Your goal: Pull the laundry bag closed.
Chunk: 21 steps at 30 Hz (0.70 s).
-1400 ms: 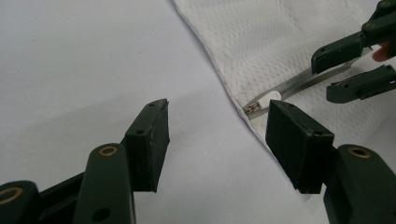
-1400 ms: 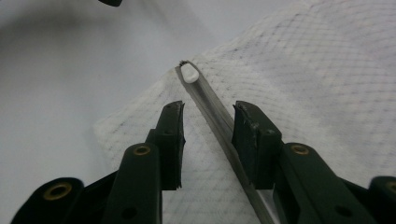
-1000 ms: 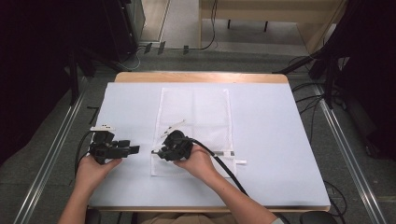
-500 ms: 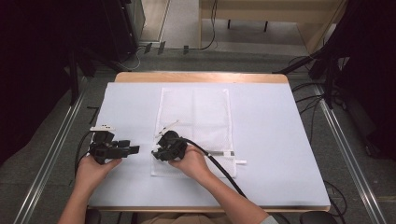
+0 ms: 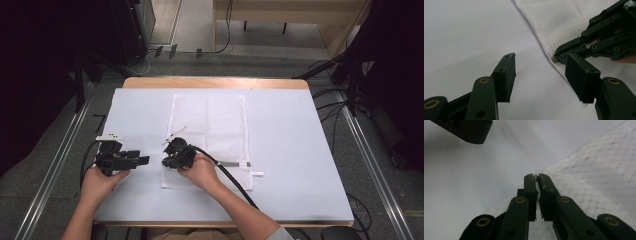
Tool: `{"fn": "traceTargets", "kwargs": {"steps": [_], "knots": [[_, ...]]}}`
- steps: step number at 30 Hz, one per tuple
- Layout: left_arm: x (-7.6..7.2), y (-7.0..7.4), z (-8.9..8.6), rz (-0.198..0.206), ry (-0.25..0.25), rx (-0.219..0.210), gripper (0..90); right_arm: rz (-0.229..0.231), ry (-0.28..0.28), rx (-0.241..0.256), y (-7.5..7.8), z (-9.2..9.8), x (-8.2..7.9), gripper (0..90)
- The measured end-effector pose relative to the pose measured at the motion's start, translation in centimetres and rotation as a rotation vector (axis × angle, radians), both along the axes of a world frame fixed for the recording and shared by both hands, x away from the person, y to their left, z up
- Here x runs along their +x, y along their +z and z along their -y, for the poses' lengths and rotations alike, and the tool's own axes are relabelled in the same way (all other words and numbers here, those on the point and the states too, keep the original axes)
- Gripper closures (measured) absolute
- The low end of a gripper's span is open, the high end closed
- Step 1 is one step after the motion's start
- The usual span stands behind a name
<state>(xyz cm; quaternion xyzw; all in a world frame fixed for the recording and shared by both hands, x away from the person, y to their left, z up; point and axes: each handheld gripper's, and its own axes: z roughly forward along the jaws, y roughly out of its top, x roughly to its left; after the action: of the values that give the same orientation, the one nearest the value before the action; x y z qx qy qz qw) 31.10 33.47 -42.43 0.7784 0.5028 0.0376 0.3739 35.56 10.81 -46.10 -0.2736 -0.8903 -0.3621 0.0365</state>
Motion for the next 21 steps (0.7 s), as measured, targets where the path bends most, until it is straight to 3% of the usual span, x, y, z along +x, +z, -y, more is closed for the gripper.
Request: {"fn": "traceTargets", "kwargs": {"steps": [9,21], "knots": [[-0.1,-0.3,1.3,-0.003,-0.058,0.005,49.2,0.030,0.020,0.006,1.1,0.5,-0.3,87.8],[-0.2,-0.5,2.7,-0.019,-0.139,-0.010,49.7,0.061,0.035,0.047,3.0,1.6,-0.6,87.8]]}}
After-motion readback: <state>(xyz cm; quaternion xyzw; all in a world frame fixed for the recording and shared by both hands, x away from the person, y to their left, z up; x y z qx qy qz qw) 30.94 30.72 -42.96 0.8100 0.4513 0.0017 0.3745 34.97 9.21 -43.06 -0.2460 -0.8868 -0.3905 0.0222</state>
